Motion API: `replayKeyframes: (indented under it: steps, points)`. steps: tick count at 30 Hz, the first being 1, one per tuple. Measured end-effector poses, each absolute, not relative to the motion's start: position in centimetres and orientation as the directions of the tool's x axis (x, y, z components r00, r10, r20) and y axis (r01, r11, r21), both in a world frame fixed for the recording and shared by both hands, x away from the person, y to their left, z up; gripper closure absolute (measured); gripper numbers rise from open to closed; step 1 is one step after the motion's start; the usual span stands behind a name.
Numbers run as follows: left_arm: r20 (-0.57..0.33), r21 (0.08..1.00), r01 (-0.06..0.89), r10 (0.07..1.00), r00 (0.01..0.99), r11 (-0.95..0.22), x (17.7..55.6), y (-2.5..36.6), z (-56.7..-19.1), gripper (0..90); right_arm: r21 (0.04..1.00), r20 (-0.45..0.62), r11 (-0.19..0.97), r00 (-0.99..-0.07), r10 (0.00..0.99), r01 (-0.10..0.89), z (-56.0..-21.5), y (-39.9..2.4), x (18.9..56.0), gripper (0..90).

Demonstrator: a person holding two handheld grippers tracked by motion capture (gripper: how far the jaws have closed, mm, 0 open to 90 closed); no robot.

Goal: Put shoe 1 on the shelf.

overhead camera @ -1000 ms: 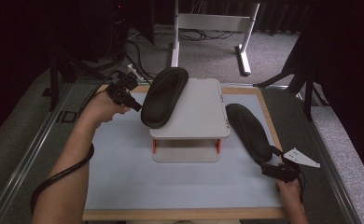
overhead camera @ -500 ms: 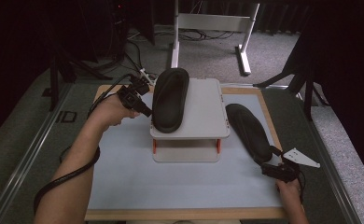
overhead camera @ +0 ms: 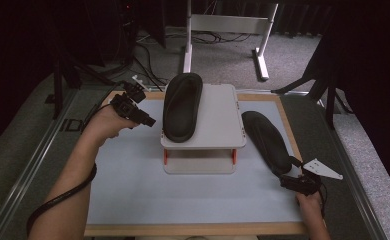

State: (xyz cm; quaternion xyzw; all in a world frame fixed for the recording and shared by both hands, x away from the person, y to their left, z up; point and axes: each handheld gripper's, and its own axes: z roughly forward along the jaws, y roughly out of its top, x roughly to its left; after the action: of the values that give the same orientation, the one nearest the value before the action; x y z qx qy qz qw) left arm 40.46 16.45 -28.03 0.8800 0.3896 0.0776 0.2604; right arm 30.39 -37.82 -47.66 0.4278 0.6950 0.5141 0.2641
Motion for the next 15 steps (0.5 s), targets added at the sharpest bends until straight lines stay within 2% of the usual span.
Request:
replayKeyframes:
  steps: [4, 8, 12, 15]
  points:
    - [-0.105, 0.534, 0.665, 0.74, 0.665, -0.522, 40.4, 17.7, -29.4, 31.8, 0.94, 0.071, 0.107, -0.494, 0.866, 0.323, -47.7, -37.8, 30.4, 13.2]
    - [-0.102, 0.566, 0.657, 0.748, 0.656, -0.499, 40.1, 18.7, -30.6, 14.9, 0.941, 0.071, 0.107, -0.495, 0.866, 0.322, -47.7, -37.8, 30.4, 13.2]
    - [-0.088, 0.605, 0.637, 0.756, 0.649, -0.477, 39.3, 19.7, -32.0, 13.6, 0.941, 0.071, 0.107, -0.496, 0.866, 0.322, -47.7, -37.8, 30.4, 13.2]
    - [-0.056, 0.631, 0.612, 0.759, 0.648, -0.476, 38.7, 20.2, -33.2, 7.4, 0.941, 0.071, 0.107, -0.496, 0.866, 0.322, -47.7, -37.8, 30.4, 13.2]
